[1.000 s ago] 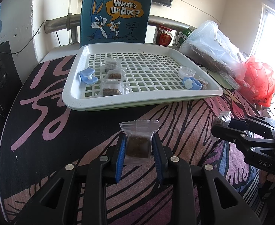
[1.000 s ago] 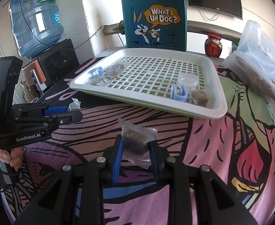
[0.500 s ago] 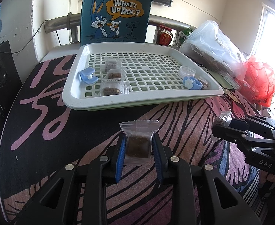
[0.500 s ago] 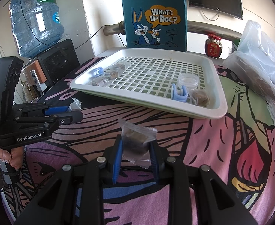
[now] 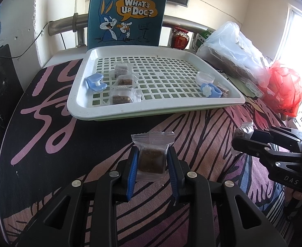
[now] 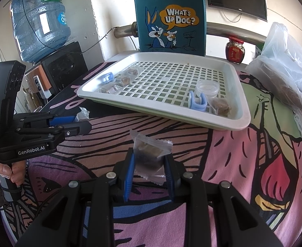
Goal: Organize objects
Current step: 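Hold the two clear bags in front of the tray with both tools, then carry the bag into the tray with the left tool while the right tool carries its bag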
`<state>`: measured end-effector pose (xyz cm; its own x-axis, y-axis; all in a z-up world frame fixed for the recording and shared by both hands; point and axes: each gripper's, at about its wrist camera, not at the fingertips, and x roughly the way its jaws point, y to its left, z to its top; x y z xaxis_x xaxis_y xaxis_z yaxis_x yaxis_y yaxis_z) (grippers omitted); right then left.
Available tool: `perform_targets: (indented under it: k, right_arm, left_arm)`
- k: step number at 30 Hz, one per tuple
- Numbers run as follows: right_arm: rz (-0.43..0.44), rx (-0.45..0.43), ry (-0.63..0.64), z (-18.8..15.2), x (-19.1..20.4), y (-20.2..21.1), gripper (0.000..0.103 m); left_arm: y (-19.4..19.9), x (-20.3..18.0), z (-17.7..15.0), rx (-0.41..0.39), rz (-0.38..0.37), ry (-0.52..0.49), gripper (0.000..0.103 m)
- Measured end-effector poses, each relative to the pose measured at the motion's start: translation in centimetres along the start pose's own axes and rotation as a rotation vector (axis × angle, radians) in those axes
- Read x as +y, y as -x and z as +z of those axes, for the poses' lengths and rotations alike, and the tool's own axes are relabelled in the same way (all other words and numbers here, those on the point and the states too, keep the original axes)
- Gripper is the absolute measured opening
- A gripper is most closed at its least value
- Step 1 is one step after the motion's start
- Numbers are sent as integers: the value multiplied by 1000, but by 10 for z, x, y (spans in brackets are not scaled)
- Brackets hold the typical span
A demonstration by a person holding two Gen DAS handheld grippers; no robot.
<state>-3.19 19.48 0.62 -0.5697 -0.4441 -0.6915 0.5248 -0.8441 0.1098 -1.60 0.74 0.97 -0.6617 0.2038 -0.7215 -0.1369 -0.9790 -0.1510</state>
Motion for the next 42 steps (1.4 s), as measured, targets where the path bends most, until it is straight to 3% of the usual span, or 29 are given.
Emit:
perform_targets:
  k: [14,21,27,35,42]
  right_arm:
    - [48,-63,-36,-1,-10,11,27]
    - [119,-91,-184,-3,-41,18,27]
    - [96,-118,-276,-4,-69,37,27]
    - [9,-167,-223,55,-86,60,27]
    - [5,-72,-225,83,-88,10,27]
  left_arm:
    - [-2,5,1,16,33,29,27]
    - [7,13,1,-12,-5,83,27]
    - [39,20,21,-79,-10,63,27]
    - [45,44,77,-175,13,52,27]
    - [-5,53,82,-95,32,64,27]
